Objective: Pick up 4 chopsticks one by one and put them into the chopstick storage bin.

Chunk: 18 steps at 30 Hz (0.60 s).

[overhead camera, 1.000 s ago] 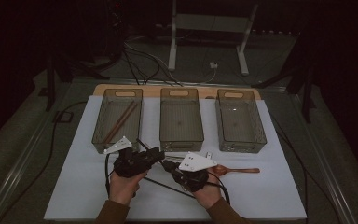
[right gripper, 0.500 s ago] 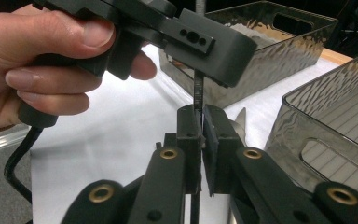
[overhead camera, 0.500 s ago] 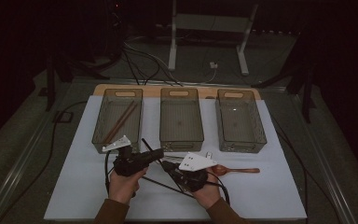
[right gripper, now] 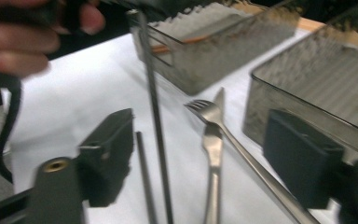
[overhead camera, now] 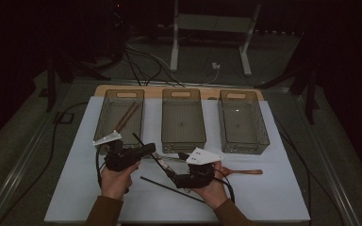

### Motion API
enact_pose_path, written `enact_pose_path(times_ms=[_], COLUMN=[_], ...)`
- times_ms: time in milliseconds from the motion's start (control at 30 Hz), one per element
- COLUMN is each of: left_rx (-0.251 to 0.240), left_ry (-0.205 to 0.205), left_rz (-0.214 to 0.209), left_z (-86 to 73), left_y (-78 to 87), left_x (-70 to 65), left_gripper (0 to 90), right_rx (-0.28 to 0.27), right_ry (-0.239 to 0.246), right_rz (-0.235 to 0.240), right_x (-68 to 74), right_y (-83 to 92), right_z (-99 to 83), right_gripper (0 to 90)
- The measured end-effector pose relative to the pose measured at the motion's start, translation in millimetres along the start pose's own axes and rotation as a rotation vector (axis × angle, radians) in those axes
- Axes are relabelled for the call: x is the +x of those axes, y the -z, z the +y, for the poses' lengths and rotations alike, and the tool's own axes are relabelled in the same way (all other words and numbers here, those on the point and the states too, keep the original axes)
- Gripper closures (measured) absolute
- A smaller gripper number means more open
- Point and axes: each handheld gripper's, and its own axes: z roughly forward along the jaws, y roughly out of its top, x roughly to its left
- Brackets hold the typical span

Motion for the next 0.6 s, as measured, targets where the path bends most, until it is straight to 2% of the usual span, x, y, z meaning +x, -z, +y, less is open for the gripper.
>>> enact_pose_path(times_ms=[100, 233, 600], left_rx=[-0.016, -0.023, -0.033], left_ry=[0.002, 0.010, 0.029], left_rz=[0.016, 0.035, 0.160], left_z=[8.9, 19.7, 46.1], left_y=[9.2, 22.0, 55.3], left_x=[2.8, 8.7, 37.8], left_gripper=[86.6, 86.6, 86.6], right_rx=[0.007, 0.018, 0.021], right_ry=[-0.017, -0.025, -0.050], right_rz=[-0.026, -0.045, -0.089], right_x=[-4.8, -10.0, -24.3], right_y=[2.3, 6.3, 17.0], right_z=[-1.0, -1.7, -5.0], right_gripper=[16.7, 13.5, 9.1])
